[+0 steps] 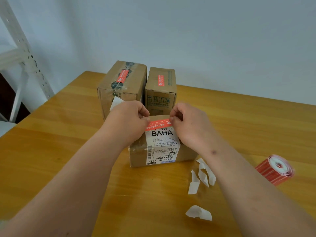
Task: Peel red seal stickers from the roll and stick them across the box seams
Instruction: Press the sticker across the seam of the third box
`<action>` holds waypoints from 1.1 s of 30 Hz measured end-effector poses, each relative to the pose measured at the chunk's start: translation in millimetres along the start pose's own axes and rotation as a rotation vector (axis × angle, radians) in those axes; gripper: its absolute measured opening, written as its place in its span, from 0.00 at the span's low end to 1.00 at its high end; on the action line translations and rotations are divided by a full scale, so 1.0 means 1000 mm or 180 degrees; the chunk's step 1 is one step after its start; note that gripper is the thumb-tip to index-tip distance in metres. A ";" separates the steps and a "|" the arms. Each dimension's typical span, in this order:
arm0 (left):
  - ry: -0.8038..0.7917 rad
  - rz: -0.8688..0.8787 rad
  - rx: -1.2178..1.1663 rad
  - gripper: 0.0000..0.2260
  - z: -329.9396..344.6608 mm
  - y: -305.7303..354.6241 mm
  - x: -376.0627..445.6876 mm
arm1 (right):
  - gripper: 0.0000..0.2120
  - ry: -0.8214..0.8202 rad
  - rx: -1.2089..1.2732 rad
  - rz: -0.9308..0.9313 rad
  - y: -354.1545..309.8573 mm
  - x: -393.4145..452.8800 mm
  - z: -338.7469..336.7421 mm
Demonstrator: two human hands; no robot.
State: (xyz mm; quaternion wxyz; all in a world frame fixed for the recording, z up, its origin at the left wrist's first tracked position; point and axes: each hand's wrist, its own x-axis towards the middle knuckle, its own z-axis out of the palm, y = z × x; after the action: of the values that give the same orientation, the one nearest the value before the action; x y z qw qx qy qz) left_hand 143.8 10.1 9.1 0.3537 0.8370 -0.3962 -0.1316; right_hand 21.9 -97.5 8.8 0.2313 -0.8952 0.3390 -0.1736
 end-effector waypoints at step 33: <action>0.0136 -0.0039 0.1153 0.04 0.016 0.005 0.001 | 0.07 0.0214 -0.0761 -0.0600 0.006 0.001 0.019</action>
State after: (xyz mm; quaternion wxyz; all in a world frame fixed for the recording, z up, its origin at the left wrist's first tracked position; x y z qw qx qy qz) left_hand 133.1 -0.5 0.9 0.2047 0.8920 -0.4007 -0.0424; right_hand 28.6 -96.5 -9.5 0.0944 -0.9379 0.2794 -0.1828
